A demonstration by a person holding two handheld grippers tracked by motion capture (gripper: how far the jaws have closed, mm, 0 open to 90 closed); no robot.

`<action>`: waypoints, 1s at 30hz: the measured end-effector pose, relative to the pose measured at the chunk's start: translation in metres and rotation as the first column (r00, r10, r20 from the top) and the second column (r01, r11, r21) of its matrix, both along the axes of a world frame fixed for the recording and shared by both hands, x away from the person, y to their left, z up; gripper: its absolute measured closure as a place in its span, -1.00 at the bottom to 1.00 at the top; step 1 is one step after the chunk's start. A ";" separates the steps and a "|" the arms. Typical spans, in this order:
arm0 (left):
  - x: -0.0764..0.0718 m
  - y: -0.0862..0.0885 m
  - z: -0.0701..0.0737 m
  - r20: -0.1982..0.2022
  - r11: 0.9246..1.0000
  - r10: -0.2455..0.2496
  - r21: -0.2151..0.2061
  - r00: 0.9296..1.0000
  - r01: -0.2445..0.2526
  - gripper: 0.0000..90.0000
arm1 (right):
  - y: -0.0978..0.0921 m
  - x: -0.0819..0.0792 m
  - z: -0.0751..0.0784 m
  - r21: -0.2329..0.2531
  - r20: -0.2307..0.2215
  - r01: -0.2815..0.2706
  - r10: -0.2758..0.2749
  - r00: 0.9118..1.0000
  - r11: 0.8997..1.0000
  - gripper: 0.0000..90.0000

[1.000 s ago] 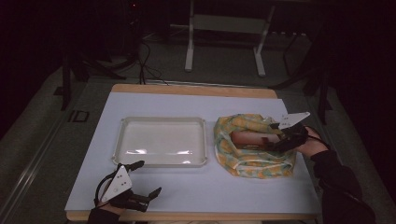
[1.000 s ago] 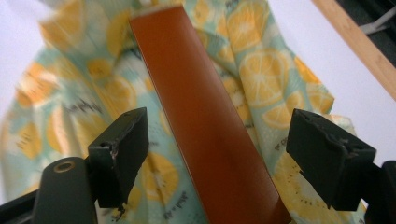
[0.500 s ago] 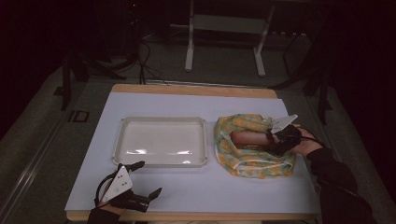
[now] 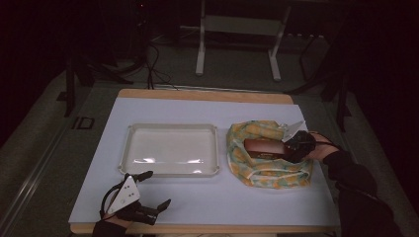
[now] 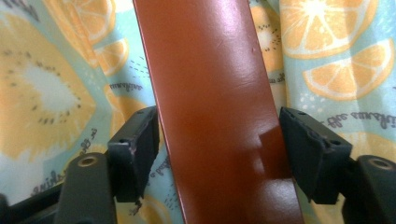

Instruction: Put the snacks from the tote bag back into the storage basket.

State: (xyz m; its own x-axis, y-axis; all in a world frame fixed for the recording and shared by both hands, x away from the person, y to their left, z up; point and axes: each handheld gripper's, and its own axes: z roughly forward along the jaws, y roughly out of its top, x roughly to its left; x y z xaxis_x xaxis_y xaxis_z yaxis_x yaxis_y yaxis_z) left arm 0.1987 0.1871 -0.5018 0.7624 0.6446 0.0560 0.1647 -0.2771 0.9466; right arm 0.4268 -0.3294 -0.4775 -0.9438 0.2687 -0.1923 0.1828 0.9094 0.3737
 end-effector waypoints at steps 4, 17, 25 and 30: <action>0.000 0.000 0.000 0.000 1.000 0.001 0.001 1.000 -0.001 -1.00 | 0.000 0.001 0.001 -0.006 -0.007 -0.013 0.013 1.000 1.000 -0.22; -0.001 0.001 0.000 0.003 1.000 0.001 0.000 1.000 -0.001 -1.00 | -0.001 -0.002 0.012 0.019 -0.059 -0.054 0.055 0.997 0.998 -0.05; -0.001 0.001 0.001 0.004 1.000 0.003 -0.004 1.000 -0.003 -1.00 | -0.005 -0.007 0.025 0.031 -0.049 -0.054 0.055 0.997 0.998 -0.05; -0.001 0.001 0.001 0.004 1.000 0.004 -0.006 1.000 -0.004 -1.00 | -0.009 -0.009 0.034 0.036 -0.042 -0.047 0.048 0.998 0.998 -0.05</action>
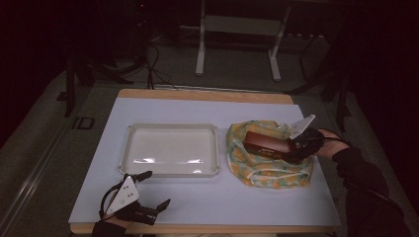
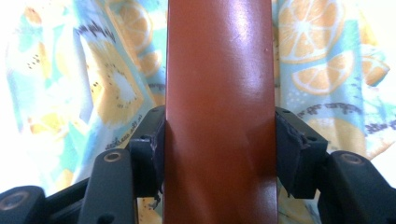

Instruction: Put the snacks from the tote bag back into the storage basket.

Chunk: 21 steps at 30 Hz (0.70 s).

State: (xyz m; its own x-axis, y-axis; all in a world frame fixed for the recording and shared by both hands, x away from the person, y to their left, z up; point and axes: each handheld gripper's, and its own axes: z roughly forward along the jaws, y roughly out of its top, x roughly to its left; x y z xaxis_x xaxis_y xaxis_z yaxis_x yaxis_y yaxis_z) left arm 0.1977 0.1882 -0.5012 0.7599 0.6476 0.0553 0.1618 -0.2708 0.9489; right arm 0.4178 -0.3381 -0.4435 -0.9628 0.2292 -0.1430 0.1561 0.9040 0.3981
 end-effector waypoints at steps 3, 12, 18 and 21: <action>0.000 0.000 0.000 0.001 1.000 0.002 -0.002 1.000 -0.002 -1.00 | -0.002 -0.001 0.005 0.004 0.010 0.001 -0.001 1.000 1.000 -0.05; -0.001 0.000 0.000 0.001 1.000 -0.001 0.001 1.000 0.001 -1.00 | -0.003 -0.004 0.021 0.004 0.020 0.003 -0.003 1.000 1.000 -0.05; -0.001 0.000 0.000 0.001 1.000 -0.002 -0.004 1.000 0.002 -1.00 | -0.002 -0.005 0.039 -0.005 0.039 0.009 -0.009 0.999 1.000 -0.05; -0.001 0.000 0.000 0.001 1.000 -0.005 -0.003 1.000 0.005 -1.00 | -0.002 -0.006 0.046 0.001 0.050 0.012 -0.012 0.999 1.000 -0.05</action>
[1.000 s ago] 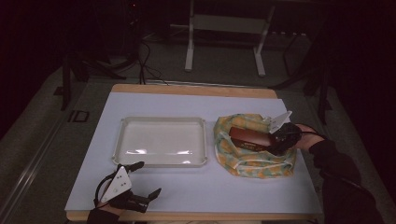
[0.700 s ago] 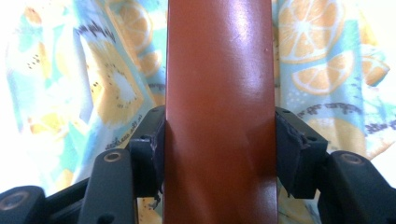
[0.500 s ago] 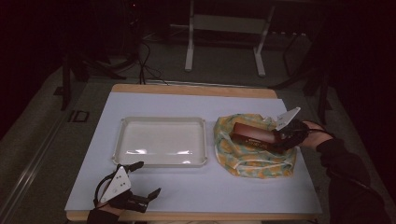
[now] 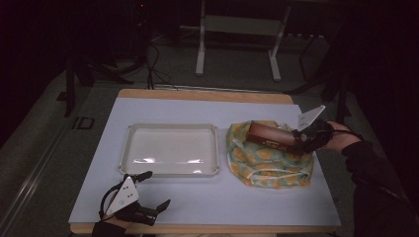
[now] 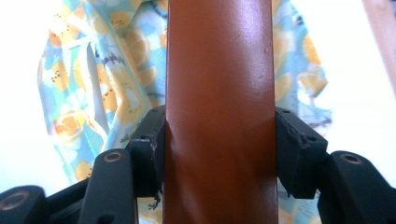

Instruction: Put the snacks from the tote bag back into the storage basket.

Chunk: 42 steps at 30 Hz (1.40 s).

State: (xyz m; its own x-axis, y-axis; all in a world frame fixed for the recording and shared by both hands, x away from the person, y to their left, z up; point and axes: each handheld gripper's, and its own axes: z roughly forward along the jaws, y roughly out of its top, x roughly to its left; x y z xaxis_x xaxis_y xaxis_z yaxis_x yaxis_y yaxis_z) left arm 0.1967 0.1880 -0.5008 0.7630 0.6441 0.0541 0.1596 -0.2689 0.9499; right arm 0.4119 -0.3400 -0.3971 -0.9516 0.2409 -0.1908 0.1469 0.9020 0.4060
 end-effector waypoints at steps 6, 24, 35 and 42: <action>0.000 0.000 0.000 0.000 1.000 0.002 -0.001 1.000 -0.002 -1.00 | 0.005 0.000 0.016 0.003 0.017 -0.010 0.009 1.000 1.000 -0.05; 0.000 0.000 0.000 0.000 1.000 -0.007 -0.001 1.000 0.007 -1.00 | 0.037 0.004 0.058 0.004 0.069 -0.047 0.046 0.997 0.999 -0.05; 0.000 0.000 0.000 -0.001 1.000 -0.013 -0.003 1.000 0.013 -1.00 | 0.071 0.007 0.068 0.005 0.096 -0.119 0.118 0.988 0.993 -0.05; -0.001 0.000 0.000 -0.001 1.000 -0.019 -0.002 1.000 0.019 -1.00 | 0.095 0.009 0.068 -0.005 0.092 -0.158 0.158 0.983 0.987 -0.05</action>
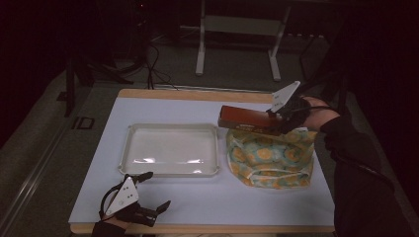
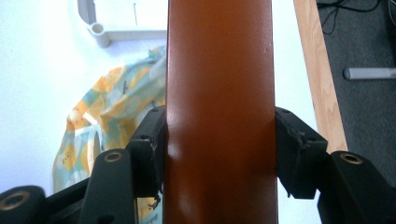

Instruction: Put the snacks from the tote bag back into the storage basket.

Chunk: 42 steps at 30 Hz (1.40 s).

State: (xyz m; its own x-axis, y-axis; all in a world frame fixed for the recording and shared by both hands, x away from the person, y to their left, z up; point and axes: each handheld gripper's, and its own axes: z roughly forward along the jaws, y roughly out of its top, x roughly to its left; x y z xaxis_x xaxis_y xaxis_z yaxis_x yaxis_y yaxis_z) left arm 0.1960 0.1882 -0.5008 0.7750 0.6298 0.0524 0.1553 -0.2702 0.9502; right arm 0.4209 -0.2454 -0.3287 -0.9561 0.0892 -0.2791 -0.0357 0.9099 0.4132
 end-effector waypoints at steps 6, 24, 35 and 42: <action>0.000 0.000 0.000 0.000 1.000 -0.006 0.001 1.000 0.006 -1.00 | 0.020 0.001 -0.001 -0.008 0.003 -0.032 0.032 0.999 0.999 -0.05; -0.002 -0.001 0.000 0.007 1.000 -0.024 0.009 1.000 0.024 -1.00 | 0.078 0.002 -0.006 -0.019 -0.004 -0.137 0.137 0.991 0.990 -0.05; -0.003 -0.001 0.001 0.009 1.000 -0.030 0.010 1.000 0.030 -1.00 | 0.113 0.000 -0.009 -0.012 -0.026 -0.185 0.184 0.983 0.983 -0.05; -0.003 -0.001 0.001 0.010 0.999 -0.036 0.010 0.999 0.036 -1.00 | 0.133 -0.001 -0.016 0.000 -0.039 -0.214 0.214 0.976 0.977 -0.05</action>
State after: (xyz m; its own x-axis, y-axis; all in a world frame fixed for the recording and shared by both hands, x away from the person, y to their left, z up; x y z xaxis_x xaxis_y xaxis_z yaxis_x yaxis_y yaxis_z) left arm 0.1933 0.1867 -0.5002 0.7963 0.6013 0.0664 0.1357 -0.2845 0.9490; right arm 0.4202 -0.1125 -0.3449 -0.9629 -0.1195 -0.2418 -0.2138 0.8848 0.4141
